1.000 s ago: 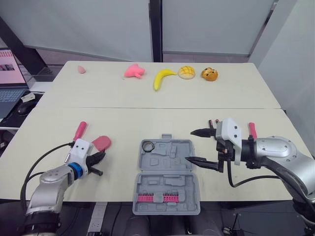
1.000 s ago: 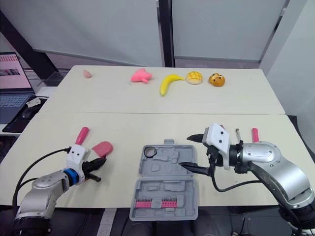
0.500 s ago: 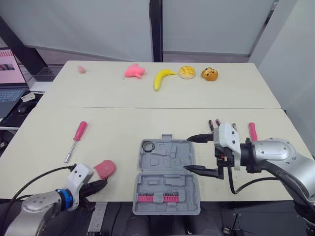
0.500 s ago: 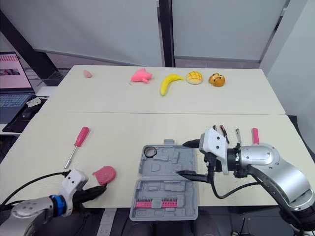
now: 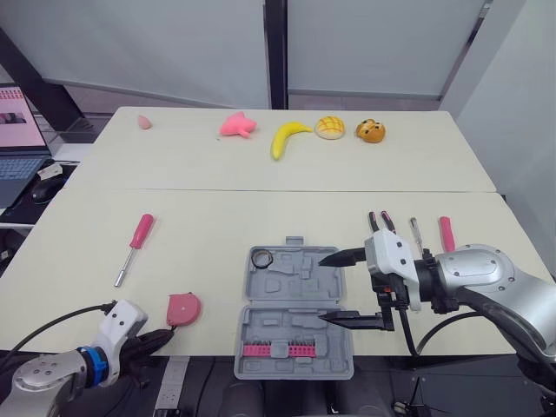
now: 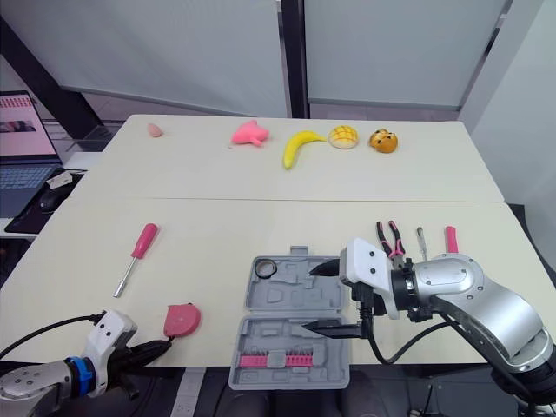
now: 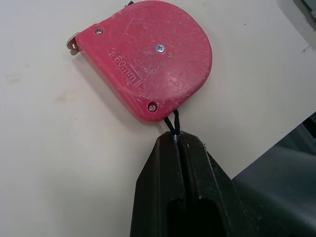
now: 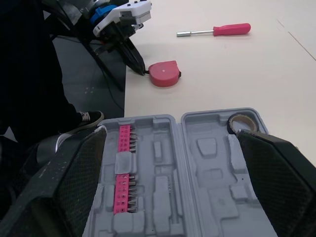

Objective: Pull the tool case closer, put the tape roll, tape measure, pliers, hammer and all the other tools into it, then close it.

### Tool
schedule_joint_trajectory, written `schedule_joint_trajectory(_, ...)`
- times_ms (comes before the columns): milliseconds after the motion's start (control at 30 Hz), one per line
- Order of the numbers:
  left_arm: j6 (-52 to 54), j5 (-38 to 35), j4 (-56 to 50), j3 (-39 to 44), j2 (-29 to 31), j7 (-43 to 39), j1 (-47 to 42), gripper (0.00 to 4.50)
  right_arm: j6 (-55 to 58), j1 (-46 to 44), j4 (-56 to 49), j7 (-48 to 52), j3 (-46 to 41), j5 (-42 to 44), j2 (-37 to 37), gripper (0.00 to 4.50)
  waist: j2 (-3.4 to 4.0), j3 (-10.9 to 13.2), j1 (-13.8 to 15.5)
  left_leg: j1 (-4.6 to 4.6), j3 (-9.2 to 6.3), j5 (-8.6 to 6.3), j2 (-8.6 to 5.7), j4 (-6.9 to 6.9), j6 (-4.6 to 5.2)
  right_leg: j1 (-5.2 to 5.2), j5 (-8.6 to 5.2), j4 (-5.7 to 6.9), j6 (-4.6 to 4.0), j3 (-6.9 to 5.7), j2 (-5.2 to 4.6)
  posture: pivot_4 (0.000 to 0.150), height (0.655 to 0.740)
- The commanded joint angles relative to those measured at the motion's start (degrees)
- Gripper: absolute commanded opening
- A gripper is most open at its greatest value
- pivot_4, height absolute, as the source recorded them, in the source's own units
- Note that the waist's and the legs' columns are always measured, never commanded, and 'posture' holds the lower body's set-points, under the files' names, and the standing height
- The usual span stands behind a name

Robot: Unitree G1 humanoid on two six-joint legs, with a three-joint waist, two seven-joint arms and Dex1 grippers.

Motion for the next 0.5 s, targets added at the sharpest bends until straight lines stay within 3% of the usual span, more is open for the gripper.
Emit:
schedule_joint_trajectory(33,-2.9,0.51,3.26,1.29,0.09,-0.59,0.12,0.02,-0.69,-1.1,-1.62,0.7,-0.32,0.51,-0.43,4.5,0.0,0.0,0.0,0.0,0.0,0.0,0.0,0.0,0.0,0.0,0.0,0.0,0.0,0.0,0.0,0.15,0.74)
schedule_joint_trajectory(333,-10.25,0.47,11.69,1.01,0.43,-3.87,-1.85,0.02,-0.98,-1.76,-1.15,0.62,0.35,-0.07,0.09,4.5,0.01,0.0,0.0,0.03,0.01,0.0,0.0,-0.06,0.0,-0.01,0.0,0.0,0.0,0.0,0.0,0.15,0.74)
schedule_joint_trajectory(500,-15.14,0.04,13.45,3.09,3.29,-8.67,1.03,1.19,-0.46,-1.81,-1.7,0.04,0.08,0.43,0.31,4.5,0.0,-0.01,-0.26,0.05,0.04,0.0,0.02,-0.14,0.0,-0.04,-0.02,0.0,-0.02,0.01,0.0,0.15,0.74)
